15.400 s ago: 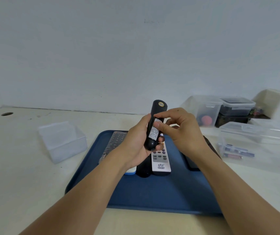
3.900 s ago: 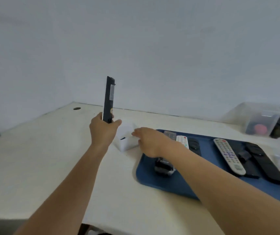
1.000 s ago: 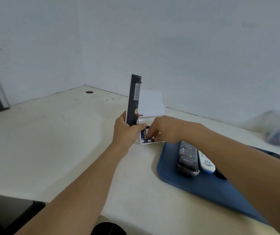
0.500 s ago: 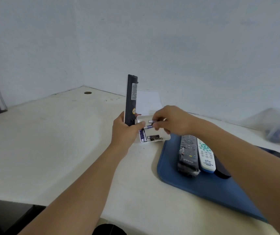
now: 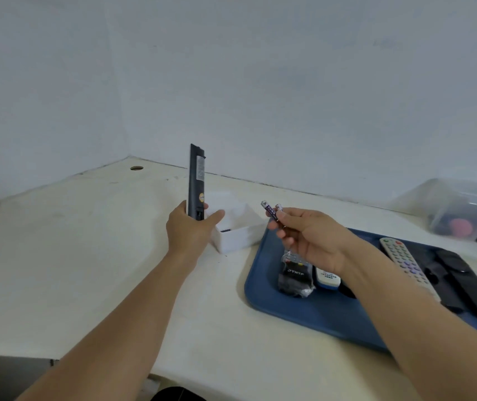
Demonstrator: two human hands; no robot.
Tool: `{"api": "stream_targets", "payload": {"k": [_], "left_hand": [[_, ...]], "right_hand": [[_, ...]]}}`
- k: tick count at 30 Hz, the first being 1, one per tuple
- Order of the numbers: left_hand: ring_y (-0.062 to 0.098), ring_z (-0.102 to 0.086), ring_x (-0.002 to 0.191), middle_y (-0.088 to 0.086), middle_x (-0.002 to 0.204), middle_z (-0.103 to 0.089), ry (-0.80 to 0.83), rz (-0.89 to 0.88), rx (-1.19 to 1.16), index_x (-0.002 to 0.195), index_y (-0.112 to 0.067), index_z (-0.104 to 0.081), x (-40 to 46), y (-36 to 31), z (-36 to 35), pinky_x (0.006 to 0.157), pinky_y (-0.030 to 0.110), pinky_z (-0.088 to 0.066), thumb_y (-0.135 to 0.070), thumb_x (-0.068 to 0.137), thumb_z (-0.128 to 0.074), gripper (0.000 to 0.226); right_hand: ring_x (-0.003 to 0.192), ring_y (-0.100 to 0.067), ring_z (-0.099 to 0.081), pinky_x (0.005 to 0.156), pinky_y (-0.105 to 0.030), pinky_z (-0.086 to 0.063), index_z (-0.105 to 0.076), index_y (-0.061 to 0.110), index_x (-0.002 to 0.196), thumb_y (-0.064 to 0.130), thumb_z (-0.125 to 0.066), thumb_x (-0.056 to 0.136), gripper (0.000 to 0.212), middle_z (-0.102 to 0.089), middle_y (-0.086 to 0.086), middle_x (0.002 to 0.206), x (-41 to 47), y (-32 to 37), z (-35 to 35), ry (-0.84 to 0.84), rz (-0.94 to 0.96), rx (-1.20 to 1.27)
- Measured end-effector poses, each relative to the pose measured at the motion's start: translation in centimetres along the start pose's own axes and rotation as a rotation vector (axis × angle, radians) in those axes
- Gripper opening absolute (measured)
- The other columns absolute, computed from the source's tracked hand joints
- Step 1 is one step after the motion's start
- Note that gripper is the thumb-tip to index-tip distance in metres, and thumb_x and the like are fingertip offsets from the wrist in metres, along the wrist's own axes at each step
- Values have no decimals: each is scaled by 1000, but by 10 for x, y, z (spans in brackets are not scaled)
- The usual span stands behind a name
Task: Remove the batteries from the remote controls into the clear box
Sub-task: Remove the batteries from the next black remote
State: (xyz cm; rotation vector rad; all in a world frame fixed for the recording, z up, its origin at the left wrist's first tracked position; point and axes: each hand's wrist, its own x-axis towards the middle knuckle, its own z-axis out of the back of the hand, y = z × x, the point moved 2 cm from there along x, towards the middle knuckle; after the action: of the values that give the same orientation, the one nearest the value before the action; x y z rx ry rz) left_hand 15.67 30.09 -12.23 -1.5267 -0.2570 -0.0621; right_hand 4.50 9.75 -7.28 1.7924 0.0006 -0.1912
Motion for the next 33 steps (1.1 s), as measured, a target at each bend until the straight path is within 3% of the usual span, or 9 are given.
{"api": "stream_targets", "payload": {"k": [2, 5, 10, 13, 16, 20, 24, 28, 33], "left_hand": [[-2, -61, 62, -8, 82, -67, -78, -74, 33, 88, -28, -65, -6, -10, 7, 56, 12, -46, -39, 72, -90, 32], [7, -58, 55, -9, 70, -65, -64, -131, -91, 88, -25, -67, -18, -38, 2, 58, 22, -49, -39, 73, -89, 30], [11, -57, 54, 2, 70, -66, 513, 180, -501, 93, -8, -72, -64, -78, -84, 51, 23, -50, -22, 71, -91, 32], [15, -58, 54, 7, 68, -63, 668, 327, -527, 93, -4, -72, -93, -84, -142, 51, 24, -52, -14, 80, -83, 20], [19, -57, 55, 10, 66, -63, 701, 341, -502, 88, -7, -74, -107, -81, -179, 50, 26, -50, -6, 83, -80, 8], [17, -60, 62, 7, 70, -67, 774, 269, -359, 90, -11, -76, -123, -72, -208, 55, 26, -50, -10, 85, -80, 6], [13, -66, 68, 5, 79, -72, 822, 298, -359, 104, -5, -73, -132, -72, -216, 55, 23, -52, -9, 85, -79, 20], [15, -65, 69, 9, 84, -71, 809, 357, -426, 117, 1, -68, -133, -72, -215, 57, 23, -53, -7, 89, -75, 31], [18, -63, 65, 9, 80, -71, 842, 391, -432, 116, -1, -65, -128, -69, -209, 57, 22, -51, -9, 89, -73, 28]], "right_hand": [[57, -8, -52, 46, -15, -45, -65, -2, 102, 10, -55, 101, 16, -70, -7, 79, -11, 1, 6, -26, -6, 72], [55, -7, -55, 46, -14, -46, -64, 2, 94, 9, -55, 100, 13, -74, -9, 85, -27, 8, 22, -36, 26, 166], [57, -6, -57, 49, -14, -47, -65, 7, 93, 13, -61, 95, 8, -75, -8, 89, -46, 16, 53, -17, 116, 198], [59, -6, -57, 51, -14, -46, -70, 8, 90, 14, -62, 95, 11, -75, -7, 86, -58, 19, 80, -83, 166, 189], [61, -9, -60, 54, -16, -47, -71, 8, 89, 14, -65, 94, 10, -75, -11, 87, -72, 21, 111, -176, 245, 64], [68, -12, -66, 58, -17, -48, -70, 6, 83, 14, -71, 90, 10, -75, -16, 88, -86, 20, 146, -259, 287, -134], [61, -10, -64, 58, -19, -48, -73, 6, 103, 7, -72, 89, 14, -73, -9, 72, -86, 26, 168, -370, 383, -266], [58, -10, -62, 55, -17, -49, -74, 11, 112, 7, -67, 93, 21, -71, -7, 72, -83, 26, 162, -262, 429, -298], [55, -15, -63, 55, -21, -51, -68, 10, 120, 6, -65, 94, 26, -71, -16, 76, -81, 24, 153, -162, 371, -370]]}}
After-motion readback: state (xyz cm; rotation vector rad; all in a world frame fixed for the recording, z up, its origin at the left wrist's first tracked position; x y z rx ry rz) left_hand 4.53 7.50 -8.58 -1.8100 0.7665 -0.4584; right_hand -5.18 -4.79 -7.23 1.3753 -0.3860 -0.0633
